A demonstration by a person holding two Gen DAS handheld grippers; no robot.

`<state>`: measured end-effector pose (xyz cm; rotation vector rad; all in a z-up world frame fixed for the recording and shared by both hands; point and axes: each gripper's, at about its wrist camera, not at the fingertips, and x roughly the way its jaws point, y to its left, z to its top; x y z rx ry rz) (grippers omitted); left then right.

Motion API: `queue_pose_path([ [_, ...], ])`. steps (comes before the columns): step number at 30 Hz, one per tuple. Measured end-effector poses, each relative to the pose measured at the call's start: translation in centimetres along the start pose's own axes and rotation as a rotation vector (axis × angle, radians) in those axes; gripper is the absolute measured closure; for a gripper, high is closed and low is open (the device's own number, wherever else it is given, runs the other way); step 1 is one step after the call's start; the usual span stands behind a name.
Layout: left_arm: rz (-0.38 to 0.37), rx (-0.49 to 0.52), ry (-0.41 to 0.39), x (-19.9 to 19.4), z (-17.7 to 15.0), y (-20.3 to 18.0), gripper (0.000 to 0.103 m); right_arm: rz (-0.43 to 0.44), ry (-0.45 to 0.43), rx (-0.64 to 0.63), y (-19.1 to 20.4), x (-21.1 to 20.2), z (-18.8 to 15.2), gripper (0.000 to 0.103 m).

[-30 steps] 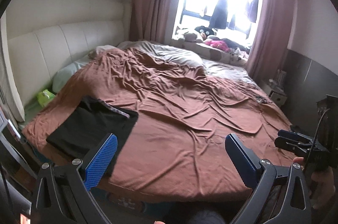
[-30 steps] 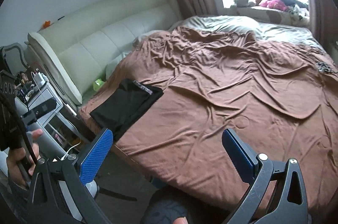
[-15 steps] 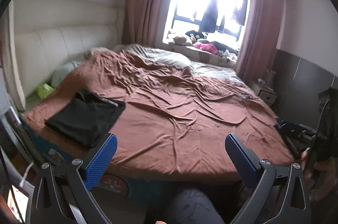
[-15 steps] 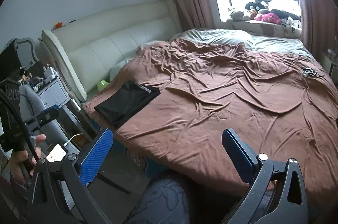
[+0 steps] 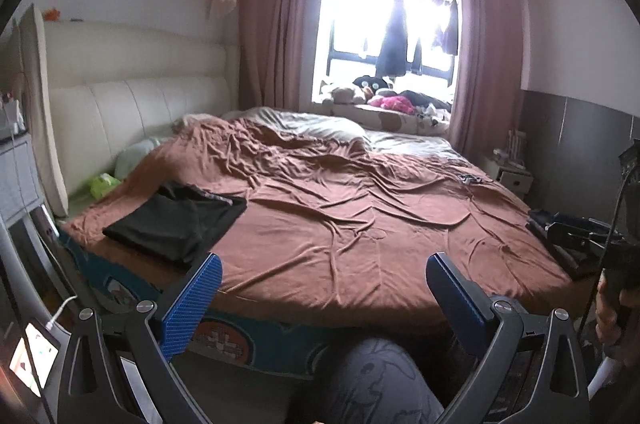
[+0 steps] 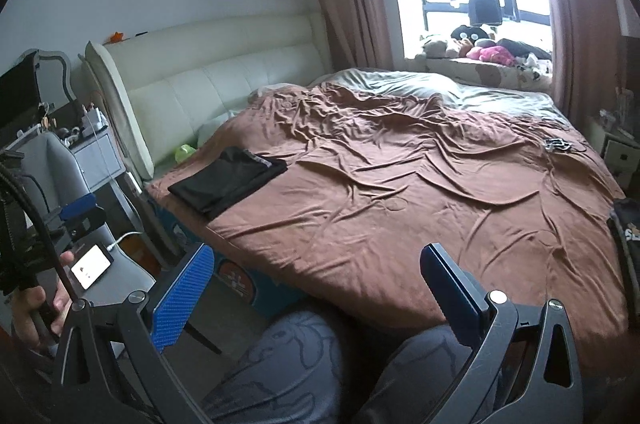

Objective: Fold small clothes

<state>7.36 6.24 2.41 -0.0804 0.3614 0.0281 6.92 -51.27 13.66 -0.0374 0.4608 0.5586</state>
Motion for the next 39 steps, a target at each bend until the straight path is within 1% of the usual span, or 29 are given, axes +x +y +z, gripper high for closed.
queue_pose_path([
  [4, 0.006, 0.019, -0.036, -0.8, -1.0, -1.0, 0.0, -0.032, -0.016, -0.009, 0.3, -0.5, -1.3, 0.0],
  [7, -0.016, 0.01, -0.047, -1.1, -1.8, -1.4, 0.0, -0.065, -0.027, -0.013, 0.6, -0.6, -2.2, 0.0],
  [9, -0.022, 0.0, -0.06, -1.3, -2.3, -1.6, 0.0, -0.071, -0.036, -0.014, 0.7, -0.6, -2.6, 0.0],
  [12, -0.013, 0.003, -0.073, -1.3, -3.1, -1.9, 0.0, -0.087, -0.047, 0.0, 0.9, -0.3, -3.7, 0.0],
  [14, -0.023, 0.01, -0.08, -1.0, -3.6, -2.1, 0.0, -0.091, -0.053, 0.011, 0.7, -0.3, -4.4, 0.0],
  [17, -0.016, 0.007, -0.086, -0.4, -4.5, -2.2, 0.001, -0.124, -0.063, 0.023, 0.7, 0.0, -5.5, 0.0],
  [25, -0.012, -0.013, -0.053, 2.0, -5.8, -2.2, 0.0, -0.213, -0.09, 0.042, 0.3, 1.7, -6.8, 0.0],
  [30, -0.017, -0.02, -0.019, 3.1, -6.4, -2.2, 0.0, -0.235, -0.084, 0.055, 0.5, 2.9, -7.0, 0.0],
  [39, -0.016, -0.023, -0.025, 3.3, -6.6, -2.1, 0.0, -0.261, -0.059, 0.053, 1.1, 4.0, -7.1, 0.0],
])
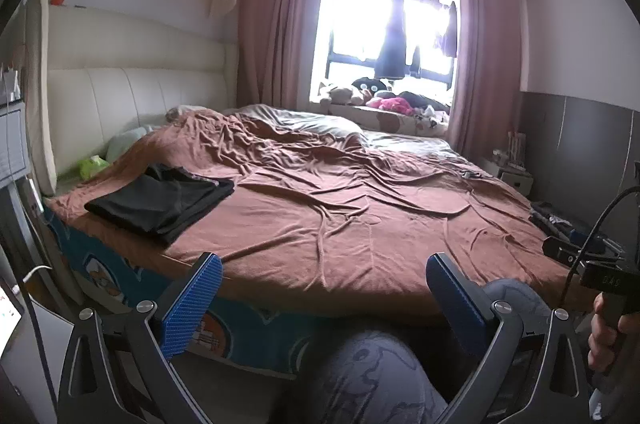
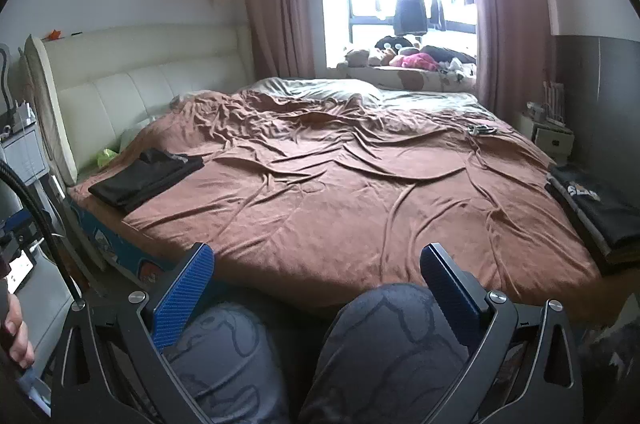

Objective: Fold small clothes

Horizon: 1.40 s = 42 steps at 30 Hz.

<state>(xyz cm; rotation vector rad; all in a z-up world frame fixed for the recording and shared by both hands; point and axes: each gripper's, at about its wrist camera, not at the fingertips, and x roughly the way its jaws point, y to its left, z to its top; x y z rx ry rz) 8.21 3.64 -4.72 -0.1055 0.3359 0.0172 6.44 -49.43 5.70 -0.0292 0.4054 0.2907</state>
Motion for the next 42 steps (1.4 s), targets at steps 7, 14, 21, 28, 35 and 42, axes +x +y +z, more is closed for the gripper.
queue_pose_path([
  [7, -0.005, -0.007, 0.004, 0.0, 0.0, 0.3, 0.0, -0.001, -0.004, 0.014, -0.8, -0.4, 0.3, 0.0],
  [14, -0.001, -0.009, 0.004, 0.0, -0.1, 0.3, 0.0, 0.009, -0.003, 0.017, -1.1, -0.5, 0.0, 0.0],
  [21, -0.003, -0.008, 0.01, 0.0, -0.2, 0.3, 0.0, 0.019, 0.001, 0.03, -1.4, -0.5, 0.0, 0.0],
  [28, -0.004, -0.011, 0.013, 0.0, -0.2, 0.3, 0.0, 0.024, 0.008, 0.039, -1.6, -0.6, 0.0, 0.0],
  [35, -0.012, -0.011, 0.023, 0.0, -0.3, 0.3, 0.0, 0.027, 0.013, 0.043, -1.5, -0.5, 0.1, 0.0],
  [42, -0.013, -0.008, 0.026, 0.0, -0.4, 0.2, 0.0, 0.027, 0.02, 0.044, -1.4, -0.4, 0.1, 0.0],
])
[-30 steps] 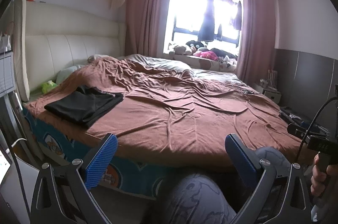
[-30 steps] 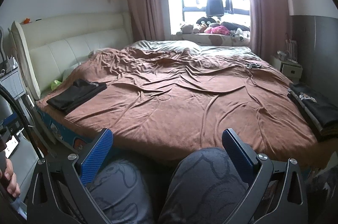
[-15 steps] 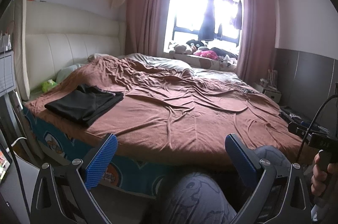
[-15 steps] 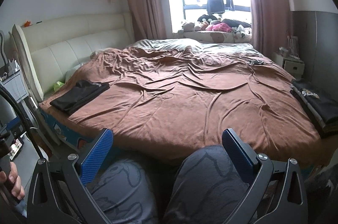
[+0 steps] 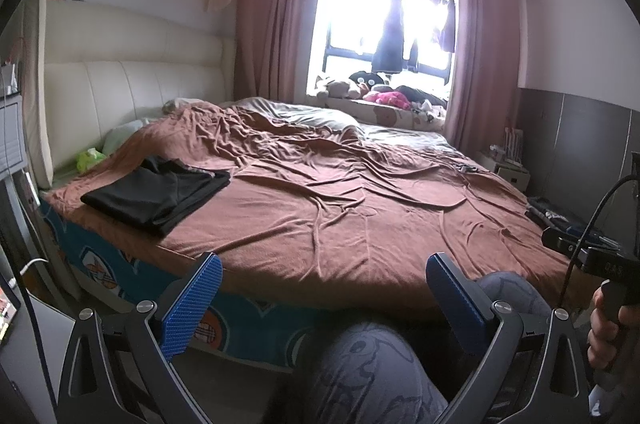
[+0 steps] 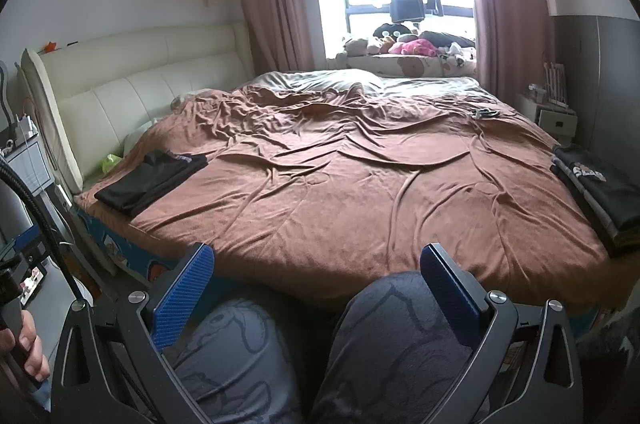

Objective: Fold small clothes

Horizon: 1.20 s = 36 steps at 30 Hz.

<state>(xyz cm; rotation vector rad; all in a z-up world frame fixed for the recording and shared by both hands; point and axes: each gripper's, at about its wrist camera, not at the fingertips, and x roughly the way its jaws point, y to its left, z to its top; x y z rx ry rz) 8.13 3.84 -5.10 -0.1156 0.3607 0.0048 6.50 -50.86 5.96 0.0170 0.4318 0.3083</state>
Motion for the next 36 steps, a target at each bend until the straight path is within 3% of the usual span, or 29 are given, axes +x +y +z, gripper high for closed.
queue_pose_path([
  [36, 0.0, 0.001, -0.001, -0.41, 0.05, 0.17, 0.0, 0.005, 0.006, 0.015, 0.01, -0.09, 0.02, 0.0],
])
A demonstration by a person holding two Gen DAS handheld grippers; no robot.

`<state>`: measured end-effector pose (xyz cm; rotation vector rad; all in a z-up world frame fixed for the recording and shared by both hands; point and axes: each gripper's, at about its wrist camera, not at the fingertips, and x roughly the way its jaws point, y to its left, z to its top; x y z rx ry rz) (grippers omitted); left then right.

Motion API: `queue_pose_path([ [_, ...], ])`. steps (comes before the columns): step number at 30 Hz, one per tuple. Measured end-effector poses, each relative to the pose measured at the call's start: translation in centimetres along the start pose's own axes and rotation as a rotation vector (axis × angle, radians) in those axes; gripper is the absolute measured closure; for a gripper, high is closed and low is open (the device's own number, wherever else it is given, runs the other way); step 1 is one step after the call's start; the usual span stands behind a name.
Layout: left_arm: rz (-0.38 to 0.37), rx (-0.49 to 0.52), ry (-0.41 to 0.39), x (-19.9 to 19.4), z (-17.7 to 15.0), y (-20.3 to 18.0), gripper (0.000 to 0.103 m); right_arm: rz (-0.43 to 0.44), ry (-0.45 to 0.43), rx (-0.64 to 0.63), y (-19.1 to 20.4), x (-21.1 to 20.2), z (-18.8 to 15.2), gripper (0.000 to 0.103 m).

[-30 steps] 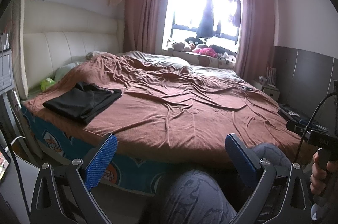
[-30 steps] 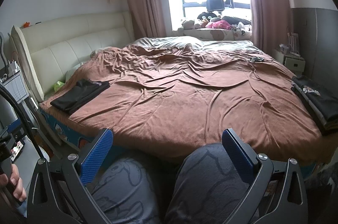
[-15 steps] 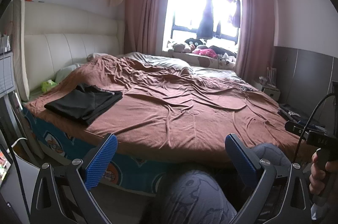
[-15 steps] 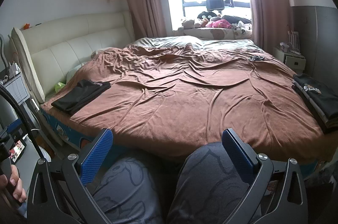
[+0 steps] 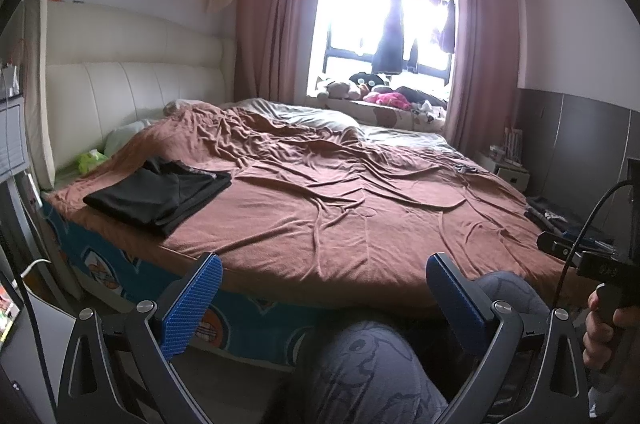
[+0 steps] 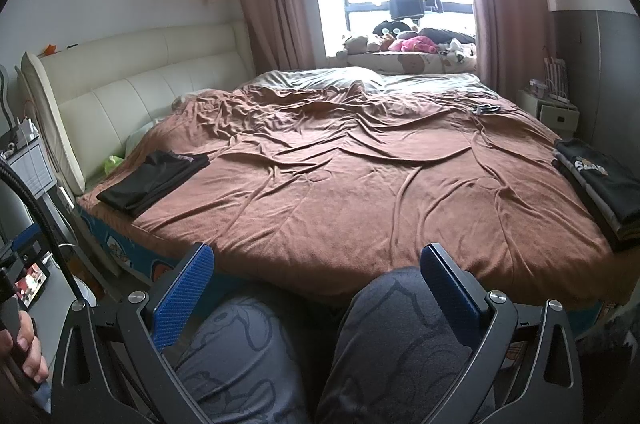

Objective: Fold small clothes

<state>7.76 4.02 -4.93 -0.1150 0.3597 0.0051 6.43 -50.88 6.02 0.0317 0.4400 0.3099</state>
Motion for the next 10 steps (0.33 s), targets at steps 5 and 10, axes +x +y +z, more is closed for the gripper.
queue_pose_path([
  [5, -0.005, 0.008, -0.001, -0.14, -0.08, -0.18, 0.0, 0.002, 0.002, 0.0, -0.03, 0.04, -0.01, 0.0],
  [10, -0.004, 0.033, -0.009, -0.36, -0.14, -0.63, 0.0, 0.002, 0.007, 0.004, -0.1, -0.01, -0.11, 0.0],
])
